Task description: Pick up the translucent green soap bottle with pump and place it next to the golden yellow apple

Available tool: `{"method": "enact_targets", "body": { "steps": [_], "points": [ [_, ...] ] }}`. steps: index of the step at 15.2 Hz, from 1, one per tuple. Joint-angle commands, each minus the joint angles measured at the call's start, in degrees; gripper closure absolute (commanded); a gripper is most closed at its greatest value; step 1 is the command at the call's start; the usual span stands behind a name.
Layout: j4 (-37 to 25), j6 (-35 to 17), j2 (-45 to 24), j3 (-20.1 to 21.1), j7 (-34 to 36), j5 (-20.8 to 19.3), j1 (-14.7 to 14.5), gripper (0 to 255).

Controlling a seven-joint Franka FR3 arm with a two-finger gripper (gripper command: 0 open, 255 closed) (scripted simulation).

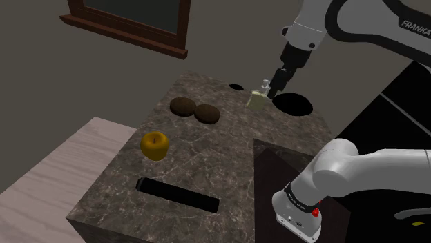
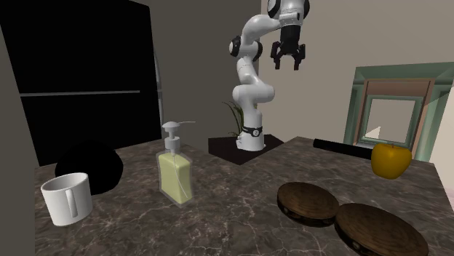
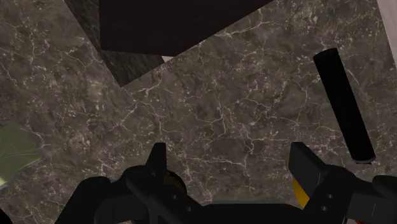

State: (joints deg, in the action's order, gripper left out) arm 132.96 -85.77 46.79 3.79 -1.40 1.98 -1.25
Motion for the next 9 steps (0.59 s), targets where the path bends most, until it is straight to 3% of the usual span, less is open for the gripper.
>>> {"method": "enact_targets", "body": {
  "steps": [1,9],
  "points": [
    [0.0,0.0,0.0,0.0,0.0,0.0,0.0,0],
    [1.41,-8.72,-8.66,-7.25,-8.37,-5.99,2.88,0]
  ]
}}
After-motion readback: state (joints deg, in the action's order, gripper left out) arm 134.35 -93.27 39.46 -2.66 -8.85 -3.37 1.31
